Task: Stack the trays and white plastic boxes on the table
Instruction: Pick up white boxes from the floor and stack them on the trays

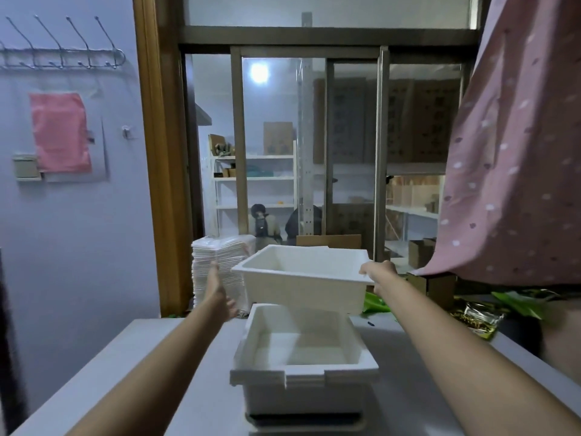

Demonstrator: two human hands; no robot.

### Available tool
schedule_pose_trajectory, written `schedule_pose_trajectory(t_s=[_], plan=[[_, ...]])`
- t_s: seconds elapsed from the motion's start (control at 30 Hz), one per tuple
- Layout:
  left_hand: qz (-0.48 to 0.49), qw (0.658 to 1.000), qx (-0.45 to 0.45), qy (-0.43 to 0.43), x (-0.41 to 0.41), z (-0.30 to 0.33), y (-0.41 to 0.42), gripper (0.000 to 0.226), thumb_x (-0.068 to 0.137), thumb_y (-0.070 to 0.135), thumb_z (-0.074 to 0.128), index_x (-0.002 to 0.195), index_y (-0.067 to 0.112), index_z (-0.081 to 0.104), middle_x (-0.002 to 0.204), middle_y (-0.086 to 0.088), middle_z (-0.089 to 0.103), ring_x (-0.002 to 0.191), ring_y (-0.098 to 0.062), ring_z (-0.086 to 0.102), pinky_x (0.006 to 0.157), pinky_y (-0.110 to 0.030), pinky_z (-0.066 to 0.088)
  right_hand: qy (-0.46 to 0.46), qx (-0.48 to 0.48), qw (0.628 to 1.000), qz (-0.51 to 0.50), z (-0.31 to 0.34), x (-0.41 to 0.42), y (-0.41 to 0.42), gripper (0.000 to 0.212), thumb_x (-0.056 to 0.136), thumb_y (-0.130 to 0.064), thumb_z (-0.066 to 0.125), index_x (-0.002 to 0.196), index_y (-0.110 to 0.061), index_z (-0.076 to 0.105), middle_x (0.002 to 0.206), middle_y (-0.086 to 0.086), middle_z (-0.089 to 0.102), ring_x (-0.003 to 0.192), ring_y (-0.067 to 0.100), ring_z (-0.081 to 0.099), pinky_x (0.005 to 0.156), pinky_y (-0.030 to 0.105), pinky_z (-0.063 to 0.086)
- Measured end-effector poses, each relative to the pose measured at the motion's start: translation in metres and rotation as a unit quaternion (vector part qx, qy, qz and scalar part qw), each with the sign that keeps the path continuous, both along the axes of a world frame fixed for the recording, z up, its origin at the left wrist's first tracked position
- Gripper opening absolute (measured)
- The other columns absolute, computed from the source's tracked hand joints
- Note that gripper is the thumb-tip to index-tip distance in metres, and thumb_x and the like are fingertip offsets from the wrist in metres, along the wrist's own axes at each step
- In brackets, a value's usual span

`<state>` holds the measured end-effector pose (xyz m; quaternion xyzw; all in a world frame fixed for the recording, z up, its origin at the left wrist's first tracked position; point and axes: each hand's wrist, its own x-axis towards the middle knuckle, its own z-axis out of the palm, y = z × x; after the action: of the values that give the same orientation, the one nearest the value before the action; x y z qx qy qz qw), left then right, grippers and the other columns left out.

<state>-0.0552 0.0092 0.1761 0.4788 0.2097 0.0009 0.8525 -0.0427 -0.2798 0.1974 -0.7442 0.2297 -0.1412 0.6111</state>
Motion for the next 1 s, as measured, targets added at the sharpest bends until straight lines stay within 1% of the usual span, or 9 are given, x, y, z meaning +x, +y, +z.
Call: schedule_pose_trajectory(t_s=[0.13,0.3,0.43,0.5,0.53,0.6,0.7,0.83,1.0], plan=[[-0.051,0.998,-0.022,-0.018,-0.014,0.009,-0.052,0.1,0.069,0.078,0.053,0.144,0.016,0.031,0.145,-0.015,0.042,0.131,-0.039,0.042,0.105,-0.06,0.032,-0.029,0.04,0.999,-0.009,0.005,-0.003,0.019,0.054,0.089,0.003,0.049,0.142,0.0,0.034,0.14,0.019,0.045,0.125,0.034,0.049,0.091,0.036,0.047],[0.024,0.998,0.037,-0.043,-0.002,0.013,-0.08,0.088,0.077,0.046,0.069,0.143,0.017,0.019,0.139,-0.02,0.041,0.119,-0.039,0.052,0.082,-0.054,0.052,-0.05,0.054,0.997,0.006,0.003,-0.009,0.043,0.063,0.084,-0.006,0.052,0.144,-0.002,0.031,0.142,0.017,0.044,0.127,0.035,0.048,0.103,0.043,0.046],[0.035,0.996,0.052,-0.056,0.007,0.013,-0.075,0.075,0.082,0.039,0.061,0.142,0.012,0.025,0.134,-0.019,0.045,0.116,-0.037,0.053,0.077,-0.052,0.051,-0.091,0.087,0.992,0.019,0.003,-0.012,0.043,0.054,0.082,-0.011,0.055,0.133,-0.005,0.038,0.112,0.014,0.057,0.085,0.024,0.058,0.058,0.029,0.051],[0.03,0.997,0.041,-0.057,0.012,0.013,-0.063,0.069,0.083,0.041,0.06,0.138,0.012,0.031,0.131,-0.019,0.049,0.115,-0.037,0.054,0.077,-0.051,0.051,-0.095,0.079,0.992,0.032,0.002,-0.013,0.038,0.03,0.086,-0.022,0.056,0.109,-0.004,0.051,0.102,0.011,0.061,0.071,0.018,0.055,0.051,0.025,0.043],[0.026,0.998,0.031,-0.052,0.014,0.014,-0.056,0.068,0.082,0.043,0.06,0.137,0.012,0.033,0.129,-0.019,0.051,0.114,-0.037,0.055,0.078,-0.052,0.051,-0.097,0.075,0.992,0.034,0.002,-0.014,0.034,0.028,0.089,-0.029,0.054,0.103,-0.005,0.053,0.103,0.011,0.06,0.073,0.019,0.056,0.055,0.027,0.046],[0.014,0.999,0.024,-0.038,0.015,0.015,-0.041,0.07,0.08,0.05,0.059,0.136,0.013,0.037,0.123,-0.016,0.055,0.114,-0.036,0.056,0.083,-0.051,0.051,-0.097,0.078,0.992,0.02,0.001,-0.013,0.02,0.048,0.093,-0.045,0.044,0.12,-0.005,0.052,0.119,0.013,0.058,0.098,0.027,0.061,0.08,0.038,0.054],[-0.004,0.999,0.034,-0.023,0.017,0.014,-0.018,0.069,0.081,0.056,0.057,0.132,0.014,0.04,0.113,-0.014,0.055,0.112,-0.031,0.055,0.095,-0.048,0.047,-0.077,0.09,0.993,0.004,-0.008,-0.007,-0.005,0.069,0.092,-0.058,0.034,0.139,-0.009,0.044,0.141,0.013,0.048,0.125,0.033,0.05,0.105,0.049,0.042],[-0.044,0.995,0.09,-0.022,0.014,0.018,0.0,0.061,0.083,0.06,0.05,0.121,0.013,0.046,0.103,-0.015,0.057,0.093,-0.032,0.055,0.091,-0.048,0.044,-0.056,0.125,0.989,0.061,-0.012,-0.006,-0.015,0.069,0.096,-0.058,0.027,0.141,-0.007,0.042,0.144,0.016,0.045,0.126,0.032,0.047,0.108,0.045,0.035],[-0.082,0.976,0.2,-0.037,0.013,0.031,0.006,0.044,0.09,0.05,0.045,0.11,0.011,0.044,0.086,-0.013,0.051,0.075,-0.025,0.05,0.073,-0.039,0.045,-0.072,0.204,0.968,0.126,-0.013,0.0,-0.015,0.078,0.086,-0.067,0.037,0.141,-0.011,0.043,0.144,0.011,0.048,0.126,0.032,0.051,0.111,0.048,0.035]])
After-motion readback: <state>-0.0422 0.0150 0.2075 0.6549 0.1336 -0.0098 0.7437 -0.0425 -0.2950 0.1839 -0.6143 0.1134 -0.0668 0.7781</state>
